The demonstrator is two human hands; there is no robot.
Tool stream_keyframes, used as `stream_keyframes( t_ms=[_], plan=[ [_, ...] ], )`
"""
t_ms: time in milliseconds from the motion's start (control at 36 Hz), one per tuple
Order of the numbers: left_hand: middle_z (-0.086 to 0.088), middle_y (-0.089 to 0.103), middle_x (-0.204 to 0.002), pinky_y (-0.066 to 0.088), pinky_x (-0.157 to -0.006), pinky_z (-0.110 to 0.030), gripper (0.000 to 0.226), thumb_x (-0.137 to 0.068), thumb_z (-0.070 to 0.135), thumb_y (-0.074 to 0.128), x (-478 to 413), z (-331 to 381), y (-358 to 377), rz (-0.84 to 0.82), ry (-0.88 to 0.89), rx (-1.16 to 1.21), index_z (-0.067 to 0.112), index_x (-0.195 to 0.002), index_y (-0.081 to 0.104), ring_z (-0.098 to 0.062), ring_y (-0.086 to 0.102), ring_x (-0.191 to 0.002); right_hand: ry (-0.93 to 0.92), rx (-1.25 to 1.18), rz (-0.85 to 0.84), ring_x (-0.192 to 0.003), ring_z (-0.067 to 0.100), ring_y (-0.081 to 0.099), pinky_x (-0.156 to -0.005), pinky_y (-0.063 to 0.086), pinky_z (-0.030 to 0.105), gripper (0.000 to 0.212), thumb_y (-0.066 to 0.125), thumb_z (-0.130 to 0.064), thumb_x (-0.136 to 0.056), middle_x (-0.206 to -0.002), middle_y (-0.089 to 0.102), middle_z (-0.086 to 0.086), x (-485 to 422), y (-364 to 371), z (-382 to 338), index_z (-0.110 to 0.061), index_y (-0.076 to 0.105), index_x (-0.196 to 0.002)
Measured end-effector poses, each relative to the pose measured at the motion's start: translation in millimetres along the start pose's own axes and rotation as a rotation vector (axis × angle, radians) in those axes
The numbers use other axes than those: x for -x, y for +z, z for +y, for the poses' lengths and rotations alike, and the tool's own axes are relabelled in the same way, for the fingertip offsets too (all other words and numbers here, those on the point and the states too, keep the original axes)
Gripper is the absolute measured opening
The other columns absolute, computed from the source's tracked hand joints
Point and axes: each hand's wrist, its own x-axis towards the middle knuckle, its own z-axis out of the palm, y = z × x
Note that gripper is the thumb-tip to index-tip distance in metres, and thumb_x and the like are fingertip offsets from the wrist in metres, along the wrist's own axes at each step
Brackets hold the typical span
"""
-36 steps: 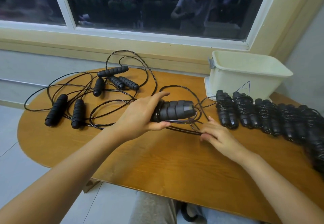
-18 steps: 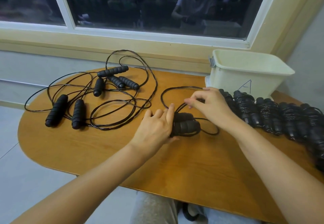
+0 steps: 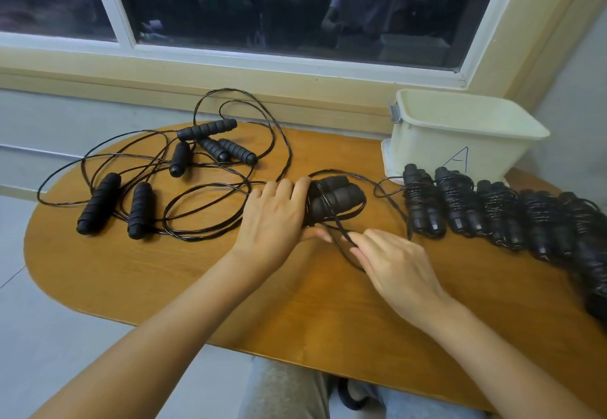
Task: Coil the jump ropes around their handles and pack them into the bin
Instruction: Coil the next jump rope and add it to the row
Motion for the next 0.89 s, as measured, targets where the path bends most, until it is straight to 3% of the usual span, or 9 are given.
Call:
stream_keyframes(
  t_ms=[167, 250, 361, 472, 556, 639, 750, 833, 889],
  plan=[
    [-0.009, 0.068, -0.096, 0.051, -0.065, -0.038, 0.098, -0.069, 0.087, 0.03, -2, 4, -7, 0.02, -0.02, 0.184, 0.007, -0.117, 0.06, -0.03, 0.067, -0.082, 0.023, 0.024, -0.01, -0.081, 0.019, 0.068, -0.068, 0.06, 0.031, 0.03, 0.044, -0.023, -0.096, -0.085, 0.068, 0.003, 16, 23, -2, -0.008, 0.07, -0.096],
    [-0.006, 0.067, -0.098, 0.048, -0.063, -0.034, 0.099, -0.066, 0.089, 0.032, -1, 9, -12, -0.001, -0.047, 0.255, 0.009, -0.119, 0.058, -0.026, 0.066, -0.083, -0.007, 0.039, 0.008, -0.074, 0.017, 0.068, -0.08, 0.058, 0.033, 0.028, 0.043, -0.021, -0.097, -0.078, 0.067, 0.001, 17, 32, -8, -0.009, 0.068, -0.091],
    [-0.002, 0.067, -0.102, 0.036, -0.062, -0.025, 0.099, -0.062, 0.09, 0.038, 0, 13, -15, -0.031, -0.057, 0.297, 0.011, -0.12, 0.056, -0.022, 0.066, -0.085, -0.014, 0.095, 0.03, -0.072, 0.018, 0.068, -0.084, 0.06, 0.041, 0.029, 0.043, -0.019, -0.099, -0.08, 0.069, 0.004, 16, 44, -11, -0.006, 0.068, -0.1],
    [0.002, 0.066, -0.109, 0.036, -0.065, -0.024, 0.091, -0.065, 0.085, 0.047, 0, 12, -14, -0.037, -0.064, 0.306, 0.016, -0.125, 0.054, -0.018, 0.064, -0.093, -0.035, 0.118, 0.047, -0.073, 0.019, 0.069, -0.085, 0.06, 0.041, 0.028, 0.045, -0.021, -0.099, -0.082, 0.069, 0.004, 17, 51, -12, -0.006, 0.068, -0.101],
    [0.003, 0.066, -0.109, 0.033, -0.064, -0.021, 0.08, -0.073, 0.076, 0.048, 0, 9, -12, -0.012, -0.075, 0.289, 0.017, -0.126, 0.054, -0.016, 0.065, -0.092, -0.044, 0.091, 0.055, -0.067, 0.017, 0.066, -0.074, 0.06, 0.034, 0.031, 0.044, -0.026, -0.1, -0.076, 0.066, 0.002, 16, 48, -6, -0.009, 0.068, -0.09],
    [0.002, 0.067, -0.108, 0.037, -0.063, -0.023, 0.075, -0.075, 0.072, 0.049, -2, 3, -10, 0.013, -0.093, 0.292, 0.017, -0.126, 0.055, -0.018, 0.065, -0.091, -0.048, 0.063, 0.07, -0.064, 0.014, 0.061, -0.057, 0.05, 0.022, 0.031, 0.048, -0.031, -0.096, -0.074, 0.064, 0.002, 17, 42, 2, -0.01, 0.065, -0.081],
    [0.003, 0.067, -0.106, 0.039, -0.062, -0.025, 0.077, -0.075, 0.075, 0.043, -6, -2, -10, 0.051, -0.116, 0.313, 0.018, -0.125, 0.055, -0.017, 0.064, -0.091, -0.082, -0.02, 0.105, -0.061, 0.011, 0.061, -0.064, 0.05, 0.019, 0.031, 0.053, -0.034, -0.093, -0.069, 0.062, -0.001, 21, 34, 15, -0.01, 0.062, -0.077],
    [0.004, 0.067, -0.103, 0.041, -0.061, -0.025, 0.077, -0.075, 0.076, 0.041, -7, -4, -11, 0.075, -0.14, 0.35, 0.018, -0.123, 0.055, -0.016, 0.065, -0.09, -0.063, -0.084, 0.103, -0.049, 0.006, 0.056, -0.053, 0.042, 0.016, 0.042, 0.047, -0.044, -0.101, -0.059, 0.058, -0.008, 22, 30, 22, -0.01, 0.063, -0.08],
    [0.006, 0.066, -0.102, 0.035, -0.057, -0.02, 0.075, -0.076, 0.075, 0.044, -9, -5, -10, 0.092, -0.145, 0.366, 0.018, -0.123, 0.055, -0.015, 0.064, -0.088, -0.039, -0.139, 0.101, -0.043, 0.004, 0.048, -0.048, 0.035, 0.015, 0.049, 0.044, -0.05, -0.102, -0.053, 0.05, -0.011, 20, 28, 25, -0.01, 0.065, -0.082]
  ],
)
